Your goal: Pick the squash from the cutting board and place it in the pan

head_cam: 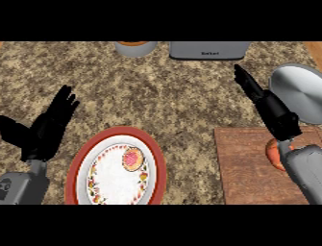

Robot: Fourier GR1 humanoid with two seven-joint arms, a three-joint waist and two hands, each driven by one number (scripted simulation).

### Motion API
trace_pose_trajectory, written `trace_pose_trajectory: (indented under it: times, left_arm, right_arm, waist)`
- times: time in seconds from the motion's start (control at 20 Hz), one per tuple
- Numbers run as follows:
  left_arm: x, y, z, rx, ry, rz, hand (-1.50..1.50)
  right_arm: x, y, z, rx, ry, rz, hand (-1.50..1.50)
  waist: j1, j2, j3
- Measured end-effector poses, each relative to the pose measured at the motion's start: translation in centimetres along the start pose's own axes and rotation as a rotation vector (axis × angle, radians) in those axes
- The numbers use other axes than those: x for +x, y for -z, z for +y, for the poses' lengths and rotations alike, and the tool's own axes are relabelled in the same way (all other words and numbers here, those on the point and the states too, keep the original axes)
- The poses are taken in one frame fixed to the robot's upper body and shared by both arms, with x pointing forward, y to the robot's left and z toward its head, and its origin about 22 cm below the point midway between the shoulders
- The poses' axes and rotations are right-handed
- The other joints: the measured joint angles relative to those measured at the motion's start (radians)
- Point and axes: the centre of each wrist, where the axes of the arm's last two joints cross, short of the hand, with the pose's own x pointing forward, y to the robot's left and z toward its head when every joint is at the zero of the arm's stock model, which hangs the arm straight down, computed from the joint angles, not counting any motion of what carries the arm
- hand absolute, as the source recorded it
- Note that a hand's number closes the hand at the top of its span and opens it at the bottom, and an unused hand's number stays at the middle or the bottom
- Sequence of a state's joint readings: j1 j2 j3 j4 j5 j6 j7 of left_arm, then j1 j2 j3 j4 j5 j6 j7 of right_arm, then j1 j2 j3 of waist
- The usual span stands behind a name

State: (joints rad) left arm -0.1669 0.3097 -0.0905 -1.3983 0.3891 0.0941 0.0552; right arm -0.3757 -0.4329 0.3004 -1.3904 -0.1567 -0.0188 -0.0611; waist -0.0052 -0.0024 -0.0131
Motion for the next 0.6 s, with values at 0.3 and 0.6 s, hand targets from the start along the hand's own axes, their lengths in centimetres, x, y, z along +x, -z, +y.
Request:
trace_pose_trajectory:
  times: [0.3,0.6]
  left_arm:
    - [2.6,0.7,1.4,0.073,0.124,-0.116,0.00]
    - [3.4,0.7,1.7,0.123,0.187,-0.149,0.00]
  right_arm:
    - [-3.5,-3.2,-4.0,0.224,0.138,-0.018,1.50]
    - [-6.6,-9.8,-11.9,0.069,0.018,-0.121,-1.50]
  waist:
    - [0.008,0.007,0.014]
    - [-0.016,0.005,0.018]
